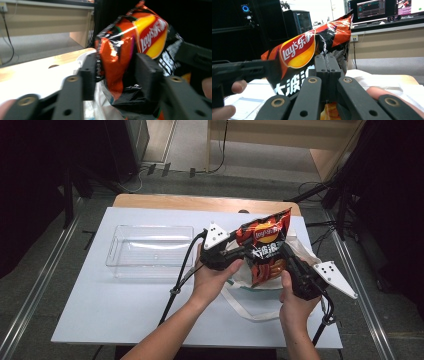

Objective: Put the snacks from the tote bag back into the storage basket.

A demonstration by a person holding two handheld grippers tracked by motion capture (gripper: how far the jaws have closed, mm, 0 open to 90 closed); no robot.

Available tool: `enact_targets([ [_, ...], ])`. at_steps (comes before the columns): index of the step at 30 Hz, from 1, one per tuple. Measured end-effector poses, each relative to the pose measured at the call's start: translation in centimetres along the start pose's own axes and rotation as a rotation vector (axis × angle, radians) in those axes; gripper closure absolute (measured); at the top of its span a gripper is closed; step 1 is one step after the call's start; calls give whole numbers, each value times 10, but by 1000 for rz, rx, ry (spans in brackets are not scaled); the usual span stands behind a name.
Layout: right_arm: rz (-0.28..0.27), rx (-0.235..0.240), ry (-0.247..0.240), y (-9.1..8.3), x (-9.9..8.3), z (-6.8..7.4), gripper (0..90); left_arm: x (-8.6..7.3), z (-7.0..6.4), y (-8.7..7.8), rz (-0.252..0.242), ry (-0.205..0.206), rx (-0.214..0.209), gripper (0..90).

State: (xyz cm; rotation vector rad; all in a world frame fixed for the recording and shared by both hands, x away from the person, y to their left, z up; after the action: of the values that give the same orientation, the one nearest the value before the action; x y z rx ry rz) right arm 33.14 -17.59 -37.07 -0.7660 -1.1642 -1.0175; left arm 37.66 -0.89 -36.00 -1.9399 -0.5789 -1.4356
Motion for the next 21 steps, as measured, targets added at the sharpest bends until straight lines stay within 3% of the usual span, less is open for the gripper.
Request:
enact_targets([
  [3, 8, 3, -11, 0, -3, 3, 900, 0, 3, 0, 15, -13, -10, 754],
  [6, 14, 9, -33, 0, -5, 9, 900, -1, 4, 2, 37, 7, 0, 861],
  [8, 13, 8, -50, 0, -6, 12, 900, -1, 4, 2, 37, 11, 4, 879],
  [12, 7, -8, -76, -1, -7, 13, 900, 1, 2, 1, 24, 18, -40, 900],
  [16, 19, -26, -56, -4, -9, 6, 887, 3, 0, 1, 25, 36, -66, 900],
  [21, 32, -26, -48, -8, -11, -2, 670, 11, -5, 0, 6, 49, -106, 900],
])
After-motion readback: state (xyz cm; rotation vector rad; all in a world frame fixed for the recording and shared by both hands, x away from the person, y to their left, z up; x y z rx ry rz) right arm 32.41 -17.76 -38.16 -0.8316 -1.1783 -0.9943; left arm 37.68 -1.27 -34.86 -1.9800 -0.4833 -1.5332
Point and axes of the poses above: each handheld gripper's, and its own axes: y roughly forward along the jaws, x roughly out of its top, z roughly to its left, the point moved 7 cm from there along y, roughly forward along the jaws, and after that the axes turned 1 degree about -z, right-handed, at the moved point
